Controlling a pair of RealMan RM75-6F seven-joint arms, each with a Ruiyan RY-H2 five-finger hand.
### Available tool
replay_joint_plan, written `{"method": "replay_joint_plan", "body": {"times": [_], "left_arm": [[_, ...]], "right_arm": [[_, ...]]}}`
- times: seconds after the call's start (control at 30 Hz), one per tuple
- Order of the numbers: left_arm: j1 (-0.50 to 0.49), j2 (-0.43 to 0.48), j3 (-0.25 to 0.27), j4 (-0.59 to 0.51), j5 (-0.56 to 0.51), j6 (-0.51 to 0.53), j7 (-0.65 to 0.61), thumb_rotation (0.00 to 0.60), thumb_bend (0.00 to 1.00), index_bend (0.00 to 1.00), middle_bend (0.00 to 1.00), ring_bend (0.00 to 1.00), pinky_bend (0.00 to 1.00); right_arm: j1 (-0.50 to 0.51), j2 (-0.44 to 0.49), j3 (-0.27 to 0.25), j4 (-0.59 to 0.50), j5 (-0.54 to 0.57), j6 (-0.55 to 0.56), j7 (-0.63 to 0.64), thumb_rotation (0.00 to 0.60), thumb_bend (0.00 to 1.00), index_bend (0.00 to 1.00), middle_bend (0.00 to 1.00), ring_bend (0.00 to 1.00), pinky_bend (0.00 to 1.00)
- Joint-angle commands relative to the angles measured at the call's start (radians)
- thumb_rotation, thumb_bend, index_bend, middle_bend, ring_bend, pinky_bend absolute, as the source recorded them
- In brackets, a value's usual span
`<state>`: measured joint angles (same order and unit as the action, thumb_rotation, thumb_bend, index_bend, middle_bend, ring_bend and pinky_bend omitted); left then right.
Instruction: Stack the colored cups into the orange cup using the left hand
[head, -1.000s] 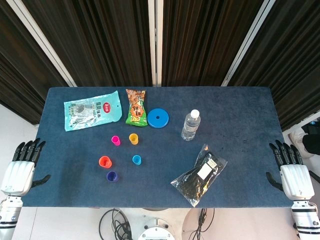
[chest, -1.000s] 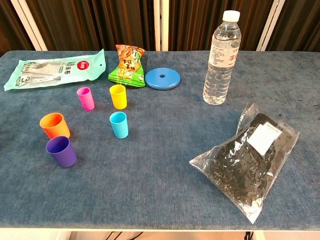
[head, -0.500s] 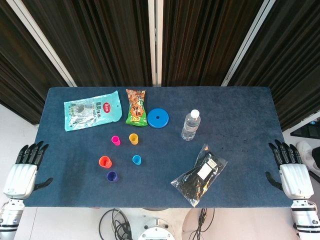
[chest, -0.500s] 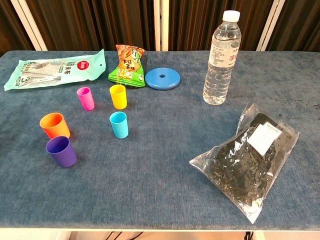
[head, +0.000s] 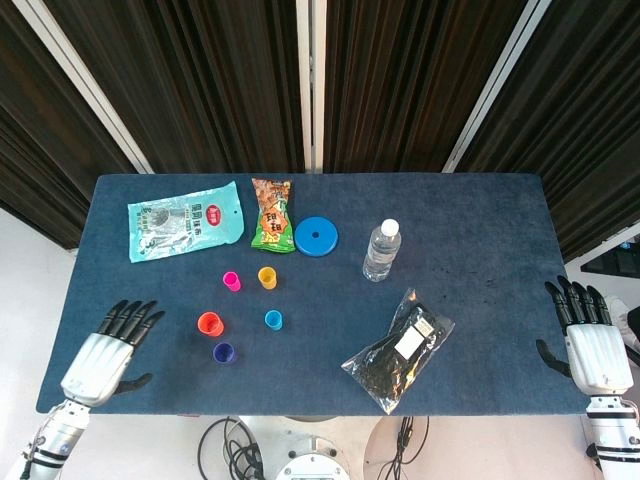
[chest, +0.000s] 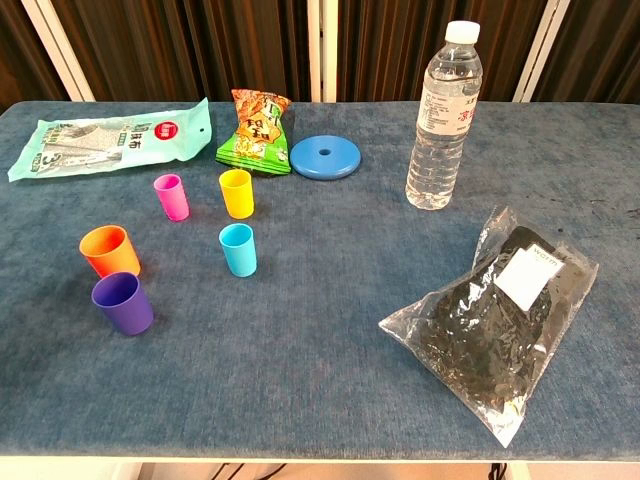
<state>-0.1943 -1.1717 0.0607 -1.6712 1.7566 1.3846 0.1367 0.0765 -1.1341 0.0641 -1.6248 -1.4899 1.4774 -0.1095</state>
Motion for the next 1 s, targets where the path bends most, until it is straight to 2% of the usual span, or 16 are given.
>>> {"method": "replay_joint_plan", "body": {"times": [0.03, 0.33, 0.57, 0.8, 1.0], "left_arm": [[-0.042, -0.042, 0.017, 0.006, 0.06, -0.043, 0.027, 0.6, 0.12, 0.13, 0.08, 0.0, 0.0], [-0.143, -0.134, 0.021, 0.014, 0.037, -0.255, 0.147, 0.6, 0.13, 0.19, 0.13, 0.0, 0.01], [-0.177, -0.213, 0.014, 0.099, 0.048, -0.266, 0.156, 0.6, 0.18, 0.23, 0.17, 0.0, 0.01], [-0.199, -0.229, 0.001, 0.111, 0.005, -0.291, 0.177, 0.6, 0.23, 0.23, 0.2, 0.0, 0.01], [-0.203, -0.23, -0.002, 0.112, -0.031, -0.299, 0.208, 0.6, 0.26, 0.29, 0.26, 0.0, 0.01]], "right_arm": [[0.0, 0.002, -0.001, -0.002, 0.0, -0.002, 0.008, 0.6, 0.23, 0.0, 0.0, 0.0, 0.0], [-0.007, 0.022, -0.008, -0.031, -0.02, 0.011, 0.025, 0.6, 0.23, 0.0, 0.0, 0.0, 0.0], [-0.012, 0.031, -0.006, -0.033, -0.014, 0.015, 0.047, 0.6, 0.23, 0.0, 0.0, 0.0, 0.0], [-0.014, 0.035, -0.008, -0.035, -0.014, 0.014, 0.051, 0.6, 0.23, 0.0, 0.0, 0.0, 0.0], [-0.017, 0.035, -0.005, -0.034, -0.005, 0.014, 0.057, 0.6, 0.23, 0.0, 0.0, 0.0, 0.0]]}}
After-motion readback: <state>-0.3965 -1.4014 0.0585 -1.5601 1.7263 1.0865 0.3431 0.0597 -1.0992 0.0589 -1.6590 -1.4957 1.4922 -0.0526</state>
